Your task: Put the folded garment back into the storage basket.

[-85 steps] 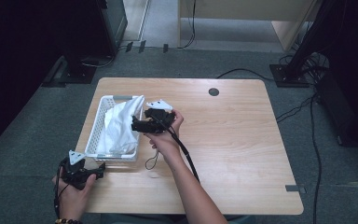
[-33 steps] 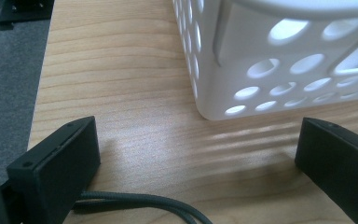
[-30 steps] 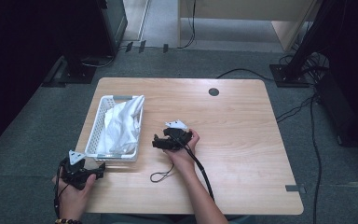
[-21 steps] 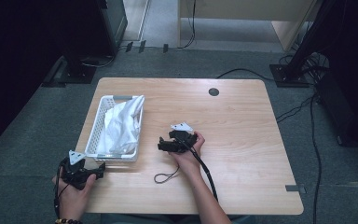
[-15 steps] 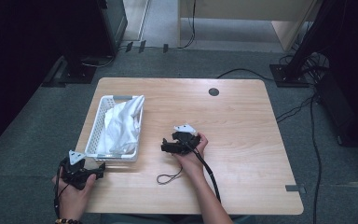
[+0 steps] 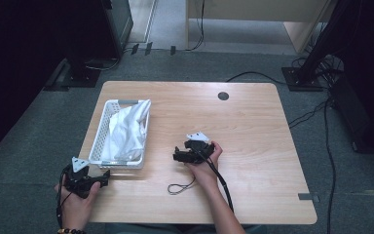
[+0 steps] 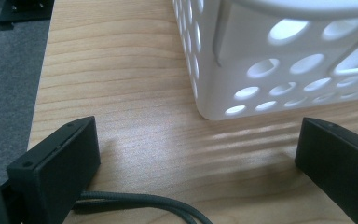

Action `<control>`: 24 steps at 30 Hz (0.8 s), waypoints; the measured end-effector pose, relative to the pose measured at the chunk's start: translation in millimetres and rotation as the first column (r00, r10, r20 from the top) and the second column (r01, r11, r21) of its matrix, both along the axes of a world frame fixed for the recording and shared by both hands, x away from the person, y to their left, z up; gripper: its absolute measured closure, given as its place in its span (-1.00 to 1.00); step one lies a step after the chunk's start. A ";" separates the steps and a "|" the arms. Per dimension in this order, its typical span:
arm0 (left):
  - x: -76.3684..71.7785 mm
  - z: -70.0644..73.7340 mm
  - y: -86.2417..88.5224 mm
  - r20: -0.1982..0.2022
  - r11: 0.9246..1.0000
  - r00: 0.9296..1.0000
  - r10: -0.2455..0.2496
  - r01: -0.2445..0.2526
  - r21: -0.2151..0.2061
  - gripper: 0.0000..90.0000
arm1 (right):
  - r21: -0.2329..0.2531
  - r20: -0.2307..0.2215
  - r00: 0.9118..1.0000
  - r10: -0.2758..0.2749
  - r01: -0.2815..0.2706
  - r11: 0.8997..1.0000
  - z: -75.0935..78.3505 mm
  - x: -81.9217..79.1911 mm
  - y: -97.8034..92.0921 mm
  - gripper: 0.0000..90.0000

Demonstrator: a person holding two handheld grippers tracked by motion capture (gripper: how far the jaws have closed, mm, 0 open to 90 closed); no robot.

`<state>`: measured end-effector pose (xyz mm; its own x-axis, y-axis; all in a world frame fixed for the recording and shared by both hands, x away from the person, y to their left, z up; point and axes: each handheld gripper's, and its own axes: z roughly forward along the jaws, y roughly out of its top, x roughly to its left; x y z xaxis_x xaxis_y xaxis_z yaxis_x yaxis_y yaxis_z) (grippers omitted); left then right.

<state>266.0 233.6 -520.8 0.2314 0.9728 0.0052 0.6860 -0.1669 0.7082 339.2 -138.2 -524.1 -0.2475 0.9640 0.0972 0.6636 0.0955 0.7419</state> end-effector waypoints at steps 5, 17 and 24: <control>0.0 0.0 0.1 0.000 1.000 1.000 0.000 0.000 0.000 -1.00 | -0.010 -0.008 1.000 -0.011 0.011 1.000 -0.4 -2.0 -5.0 -0.98; 0.0 0.0 0.0 0.000 1.000 1.000 0.000 0.000 0.000 -1.00 | -0.013 -0.013 0.999 -0.038 0.038 0.999 -0.7 -6.3 -14.8 -0.98; 0.0 0.0 0.1 0.000 1.000 1.000 0.000 0.000 0.000 -1.00 | -0.008 -0.014 0.999 -0.048 0.048 0.999 -0.7 -8.2 -22.1 -0.98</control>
